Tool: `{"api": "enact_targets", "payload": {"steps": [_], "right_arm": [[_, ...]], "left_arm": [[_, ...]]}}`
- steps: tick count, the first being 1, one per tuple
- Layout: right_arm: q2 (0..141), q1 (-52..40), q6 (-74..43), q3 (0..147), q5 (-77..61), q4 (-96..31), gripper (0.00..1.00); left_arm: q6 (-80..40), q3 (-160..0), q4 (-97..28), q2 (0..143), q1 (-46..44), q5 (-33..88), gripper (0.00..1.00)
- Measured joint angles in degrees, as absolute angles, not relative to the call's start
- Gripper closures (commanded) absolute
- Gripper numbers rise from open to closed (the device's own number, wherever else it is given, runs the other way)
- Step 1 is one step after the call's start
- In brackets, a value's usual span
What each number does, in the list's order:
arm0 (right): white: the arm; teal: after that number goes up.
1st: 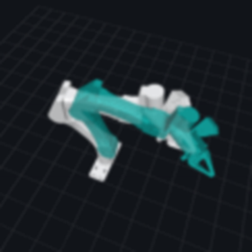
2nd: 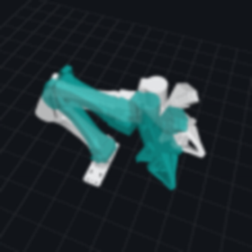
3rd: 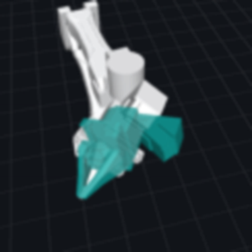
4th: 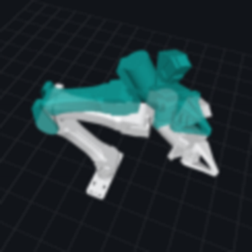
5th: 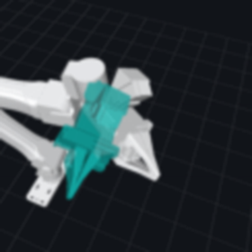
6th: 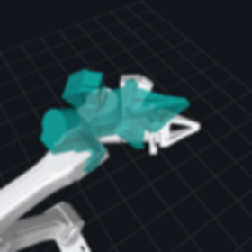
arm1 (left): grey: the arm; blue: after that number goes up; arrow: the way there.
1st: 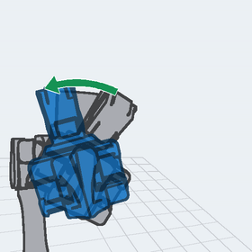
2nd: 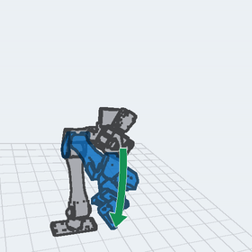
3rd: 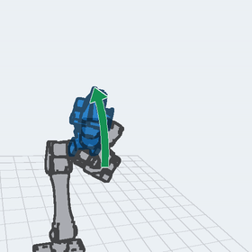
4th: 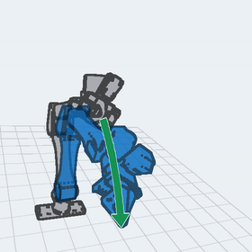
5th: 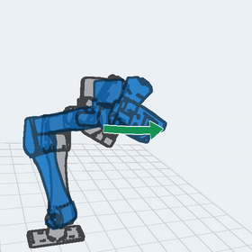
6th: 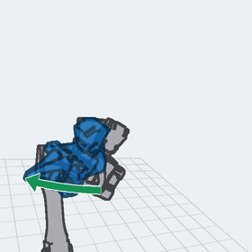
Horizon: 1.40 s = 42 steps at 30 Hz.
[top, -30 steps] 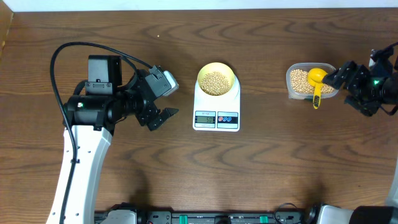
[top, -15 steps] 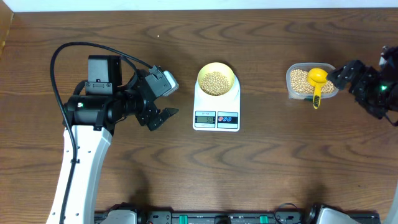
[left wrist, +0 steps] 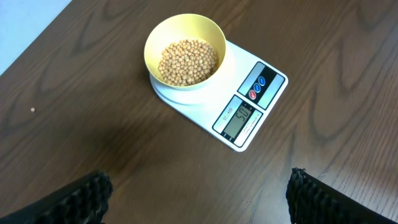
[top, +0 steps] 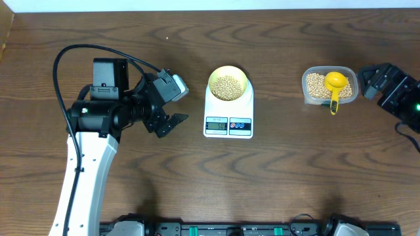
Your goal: Scoop item into bowl and weigh 50g on scale
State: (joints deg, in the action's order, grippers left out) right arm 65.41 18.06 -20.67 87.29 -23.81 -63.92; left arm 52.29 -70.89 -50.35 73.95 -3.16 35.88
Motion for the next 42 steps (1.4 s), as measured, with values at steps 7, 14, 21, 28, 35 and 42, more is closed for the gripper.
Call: {"api": "enact_targets", "payload": {"steps": [7, 14, 21, 28, 35, 42], "right_arm": [[64.23, 18.06, -14.0, 87.29, -21.45, -61.71, 0.01], [63.48, 17.72, -3.99, 83.59, -15.51, -51.96, 0.01], [55.7, 11.09, 3.68, 57.14, -7.62, -21.17, 0.01], [44.31, 5.19, 7.25, 34.57, -3.33, -3.51, 0.01], [30.33, 3.49, 8.05, 20.78, -2.44, 2.94, 0.01], [19.9, 1.06, 8.21, 10.5, -1.72, 5.74, 0.01]], "left_arm": [[52.29, -70.89, -50.35, 73.95, -3.14, 35.88, 0.08], [52.29, -70.89, -50.37, 73.95, -3.14, 35.88, 0.08], [52.29, -70.74, -50.35, 73.95, -3.16, 35.86, 0.08], [52.29, -70.7, -50.39, 73.95, -3.16, 35.9, 0.08], [52.29, -70.7, -50.35, 73.95, -3.14, 35.9, 0.08], [52.29, -70.7, -50.35, 73.95, -3.16, 35.88, 0.08]]}}
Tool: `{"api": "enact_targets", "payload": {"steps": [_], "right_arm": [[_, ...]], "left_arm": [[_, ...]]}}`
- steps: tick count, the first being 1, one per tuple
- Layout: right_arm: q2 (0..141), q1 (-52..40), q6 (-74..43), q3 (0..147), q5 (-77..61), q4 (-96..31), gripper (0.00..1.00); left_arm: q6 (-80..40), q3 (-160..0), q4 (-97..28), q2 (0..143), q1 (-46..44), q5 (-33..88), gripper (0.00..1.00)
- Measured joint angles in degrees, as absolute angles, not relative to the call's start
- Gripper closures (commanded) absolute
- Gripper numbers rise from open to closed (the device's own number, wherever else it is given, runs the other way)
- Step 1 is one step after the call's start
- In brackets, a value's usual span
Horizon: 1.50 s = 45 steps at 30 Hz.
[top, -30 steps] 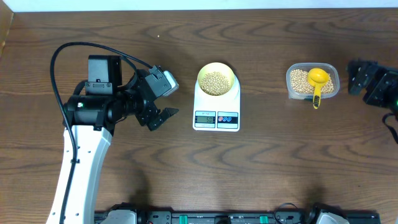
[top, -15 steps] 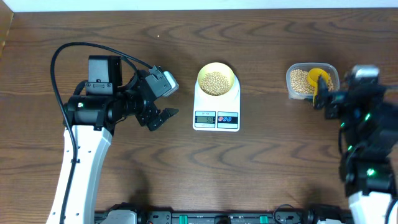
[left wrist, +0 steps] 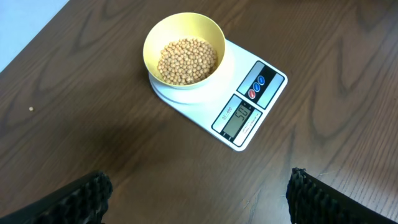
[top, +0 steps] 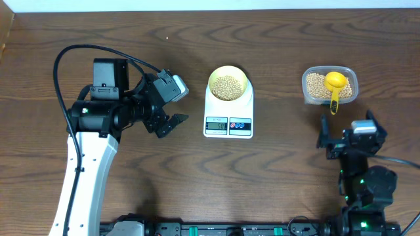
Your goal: Scoop item into bowl and weigh 50g on scale
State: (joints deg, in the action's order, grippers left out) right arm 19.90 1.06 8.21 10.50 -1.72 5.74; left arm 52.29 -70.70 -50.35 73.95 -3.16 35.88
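A yellow bowl (top: 228, 84) holding soybeans stands on the white scale (top: 228, 121); in the left wrist view the bowl (left wrist: 183, 53) and the scale's display (left wrist: 238, 118) show clearly, and the digits look like 50. A clear container of soybeans (top: 315, 88) sits at the right with a yellow scoop (top: 335, 83) resting in it. My left gripper (left wrist: 199, 193) is open and holds nothing, left of the scale, low over the table. My right gripper (top: 353, 139) is drawn back near the front edge, below the container, and holds nothing that I can see.
The brown wooden table (top: 275, 177) carries only these things. A single stray bean (left wrist: 31, 109) lies far left in the wrist view. The left arm's cable (top: 62, 59) loops over the table's left side.
My right arm has moved from beside the container at the far right edge to a folded pose near the front edge. The left arm, bowl, scale and scoop have not moved.
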Motion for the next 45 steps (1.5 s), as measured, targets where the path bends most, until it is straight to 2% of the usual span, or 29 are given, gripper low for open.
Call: {"api": "enact_targets", "payload": {"steps": [9, 21, 45], "right_arm": [[10.46, -1.21, 8.21, 1.3, -0.71, 7.86, 0.01], [1.23, -1.21, 8.21, 0.4, -0.38, -3.99, 0.01], [0.71, -1.21, 8.16, 0.4, -0.38, -4.05, 0.01]], "left_arm": [[52.29, -70.7, -50.35, 73.95, -3.16, 35.88, 0.08], [52.29, -70.67, -50.37, 73.95, -3.16, 35.9, 0.08], [52.29, -70.67, -50.35, 73.95, -3.16, 35.9, 0.08]]}}
